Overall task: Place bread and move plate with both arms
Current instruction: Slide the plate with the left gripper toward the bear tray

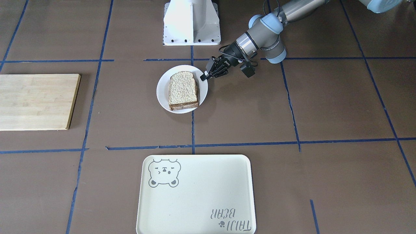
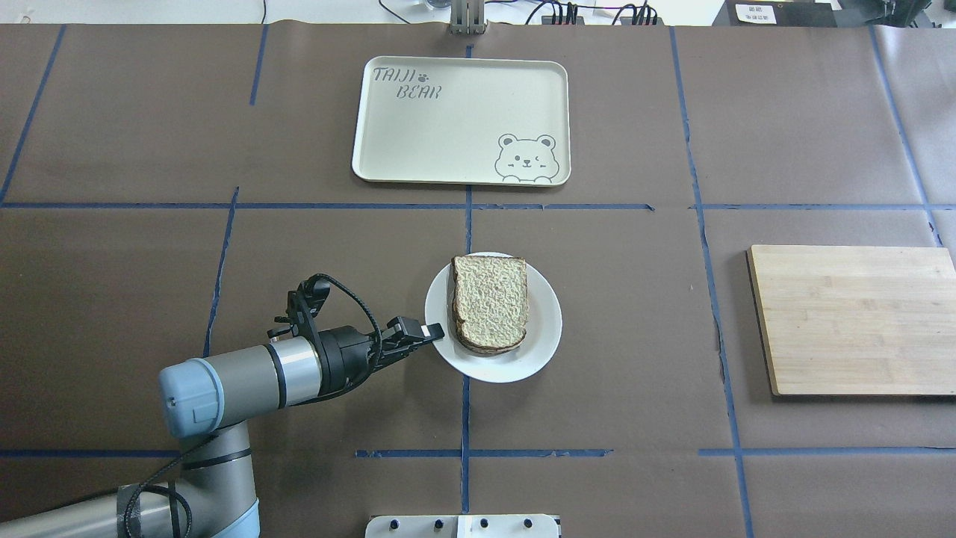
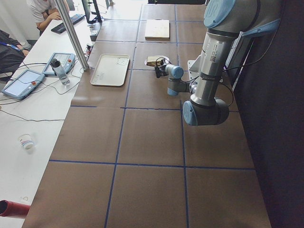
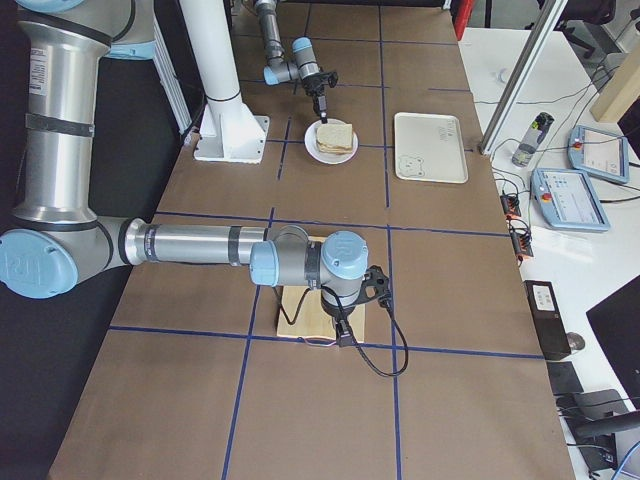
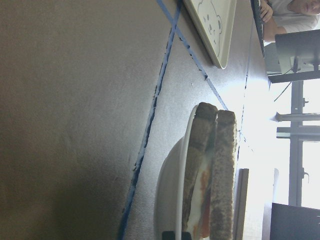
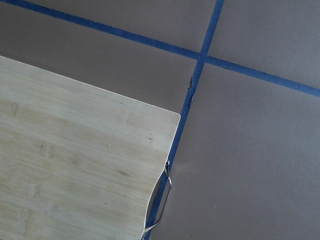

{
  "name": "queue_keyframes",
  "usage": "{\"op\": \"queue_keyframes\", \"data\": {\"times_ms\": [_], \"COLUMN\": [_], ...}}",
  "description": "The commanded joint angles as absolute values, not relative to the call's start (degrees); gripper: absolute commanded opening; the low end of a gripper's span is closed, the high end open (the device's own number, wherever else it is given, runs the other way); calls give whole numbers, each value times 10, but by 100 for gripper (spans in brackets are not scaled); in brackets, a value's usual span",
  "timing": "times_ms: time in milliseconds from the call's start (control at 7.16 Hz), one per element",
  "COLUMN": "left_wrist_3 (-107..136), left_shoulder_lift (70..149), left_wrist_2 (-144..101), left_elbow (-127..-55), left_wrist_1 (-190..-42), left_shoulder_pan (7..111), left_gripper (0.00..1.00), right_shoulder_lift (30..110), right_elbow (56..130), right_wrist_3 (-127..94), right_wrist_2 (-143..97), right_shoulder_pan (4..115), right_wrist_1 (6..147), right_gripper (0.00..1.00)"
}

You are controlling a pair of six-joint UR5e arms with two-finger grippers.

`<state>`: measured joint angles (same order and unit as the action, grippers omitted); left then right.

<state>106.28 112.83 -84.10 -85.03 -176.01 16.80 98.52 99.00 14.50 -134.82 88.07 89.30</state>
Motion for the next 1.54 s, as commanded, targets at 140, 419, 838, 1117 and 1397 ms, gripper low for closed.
{"op": "queue_keyframes", "data": {"times_ms": [140, 419, 838, 1117, 1397], "left_wrist_3": [1133, 1178, 1215, 1216, 1216], "left_shoulder_lift": [1129, 1159, 1270, 1337, 1381], "left_wrist_2": [-800, -799, -826, -843, -844], "left_elbow": [-849, -802, -647, -533, -456], "left_wrist_1": [-1789, -1787, -1785, -1785, -1785], "left_shoulder_pan": [198, 258, 340, 359, 360], "left_gripper": [0, 0, 0, 0, 0], "right_shoulder_lift": [986, 987, 987, 986, 986], "right_elbow": [991, 991, 991, 990, 987], "right_wrist_3": [145, 145, 144, 141, 141], "right_wrist_2": [-1348, -1349, -1348, -1348, -1347], "right_shoulder_pan": [882, 881, 881, 881, 881], "right_wrist_1": [893, 893, 893, 893, 893], "right_gripper": [100, 100, 100, 100, 100]}}
